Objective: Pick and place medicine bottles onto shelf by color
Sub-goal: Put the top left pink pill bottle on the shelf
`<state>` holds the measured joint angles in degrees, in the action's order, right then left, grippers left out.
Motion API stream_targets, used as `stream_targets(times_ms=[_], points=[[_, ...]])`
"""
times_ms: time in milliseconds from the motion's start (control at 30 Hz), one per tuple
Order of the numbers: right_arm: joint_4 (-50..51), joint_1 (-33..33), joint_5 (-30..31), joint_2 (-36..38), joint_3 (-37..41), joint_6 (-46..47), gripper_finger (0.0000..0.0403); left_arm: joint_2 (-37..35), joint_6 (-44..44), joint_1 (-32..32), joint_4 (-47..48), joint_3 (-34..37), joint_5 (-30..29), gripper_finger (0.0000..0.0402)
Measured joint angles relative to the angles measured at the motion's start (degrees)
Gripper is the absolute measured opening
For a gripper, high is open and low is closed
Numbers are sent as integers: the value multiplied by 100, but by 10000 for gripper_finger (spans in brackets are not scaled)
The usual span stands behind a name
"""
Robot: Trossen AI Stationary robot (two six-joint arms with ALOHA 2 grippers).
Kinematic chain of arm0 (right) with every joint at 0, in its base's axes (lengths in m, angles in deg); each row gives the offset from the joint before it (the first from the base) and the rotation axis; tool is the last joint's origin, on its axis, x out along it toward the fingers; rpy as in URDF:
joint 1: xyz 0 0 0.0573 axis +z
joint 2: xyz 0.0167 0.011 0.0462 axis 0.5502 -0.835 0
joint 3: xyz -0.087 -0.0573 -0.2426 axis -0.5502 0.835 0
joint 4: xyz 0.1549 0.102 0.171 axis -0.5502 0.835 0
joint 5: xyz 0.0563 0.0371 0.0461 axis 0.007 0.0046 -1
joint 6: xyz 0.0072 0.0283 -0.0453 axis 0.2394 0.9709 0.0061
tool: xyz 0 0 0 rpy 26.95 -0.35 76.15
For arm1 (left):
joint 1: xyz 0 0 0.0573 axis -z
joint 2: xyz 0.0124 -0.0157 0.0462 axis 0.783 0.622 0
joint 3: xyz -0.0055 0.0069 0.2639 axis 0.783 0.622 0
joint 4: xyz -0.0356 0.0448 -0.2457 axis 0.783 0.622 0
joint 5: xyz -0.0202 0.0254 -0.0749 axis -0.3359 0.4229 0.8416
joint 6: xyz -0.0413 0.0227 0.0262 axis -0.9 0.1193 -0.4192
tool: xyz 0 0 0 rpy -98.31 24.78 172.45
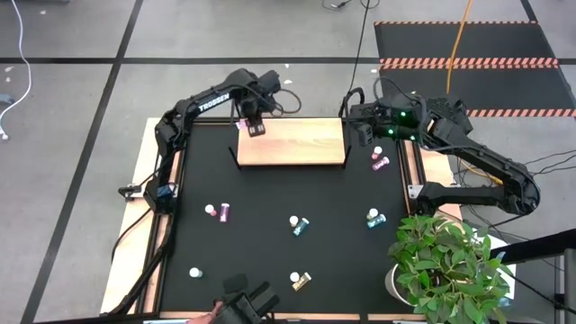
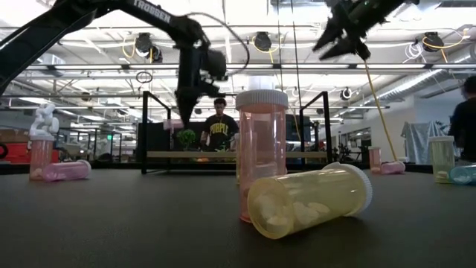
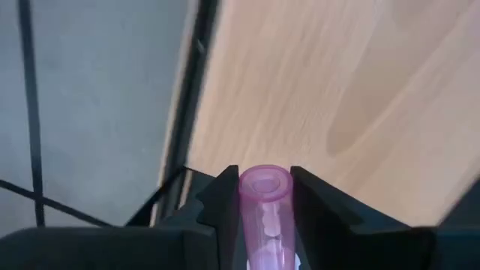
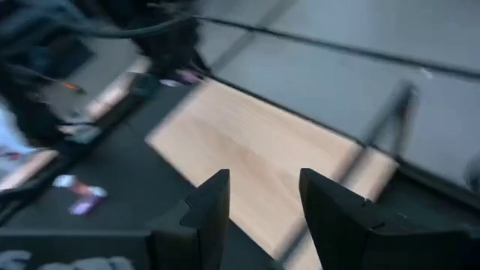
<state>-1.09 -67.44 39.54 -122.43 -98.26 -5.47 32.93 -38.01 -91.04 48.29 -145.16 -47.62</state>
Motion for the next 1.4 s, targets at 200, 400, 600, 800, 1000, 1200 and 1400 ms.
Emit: stream_targets(times_ms=[200,400,600,800,1000,1200,1400], points=[[-946,539,-1,306,-5,-485,157,-17,-786,70,260,-1450,836,117],[-1560,1018,-4,270,119,-696,169,-467,-1928,64,-878,-1619,2837,117],[-2685,1771,733,271,566,-1014,210,-805,-2976,165,-1911,-1594,3878,117],[-4032,2458,1517,-32,962,-3561,235,-951,-4544,492,-2943,-1602,4119,118],[-4358,2989,2244,-509,970,-8126,245,-885,-6553,784,-3218,-1594,4595,118],[-5077,3079,2980,-756,970,-10053,243,-859,-7596,1141,-3219,-1447,4689,118],[-5377,3084,2396,-797,970,-10424,243,-861,-8209,1465,-3265,-1447,4714,118]])
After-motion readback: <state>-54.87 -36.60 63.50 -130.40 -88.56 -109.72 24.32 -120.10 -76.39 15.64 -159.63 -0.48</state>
